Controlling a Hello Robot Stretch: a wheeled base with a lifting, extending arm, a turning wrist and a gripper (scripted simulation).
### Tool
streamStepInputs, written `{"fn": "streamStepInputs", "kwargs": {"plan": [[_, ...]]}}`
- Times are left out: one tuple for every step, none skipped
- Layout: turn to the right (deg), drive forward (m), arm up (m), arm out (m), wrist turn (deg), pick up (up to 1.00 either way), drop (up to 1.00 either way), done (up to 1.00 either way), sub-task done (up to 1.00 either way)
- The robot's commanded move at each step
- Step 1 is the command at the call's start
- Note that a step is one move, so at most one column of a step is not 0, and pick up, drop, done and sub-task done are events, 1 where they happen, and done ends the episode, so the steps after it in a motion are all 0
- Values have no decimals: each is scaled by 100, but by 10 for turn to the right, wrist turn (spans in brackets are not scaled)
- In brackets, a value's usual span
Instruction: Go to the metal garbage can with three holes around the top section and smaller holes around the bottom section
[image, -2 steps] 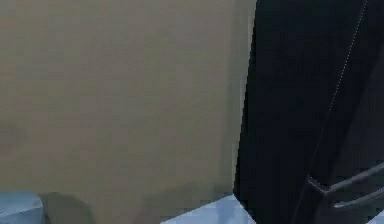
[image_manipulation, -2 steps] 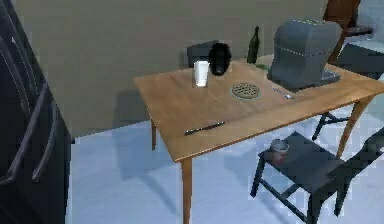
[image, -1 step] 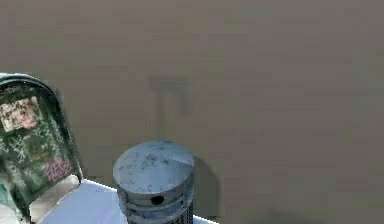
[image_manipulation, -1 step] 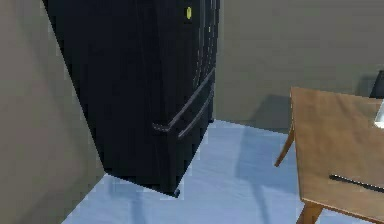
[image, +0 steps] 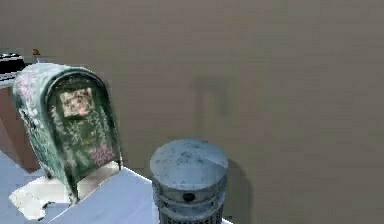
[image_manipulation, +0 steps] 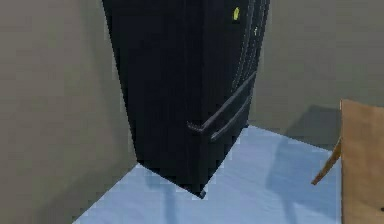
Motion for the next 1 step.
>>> {"fn": "streamStepInputs", "kwargs": {"plan": [[0, 0, 0, 0, 0, 0, 0, 100, 0]]}}
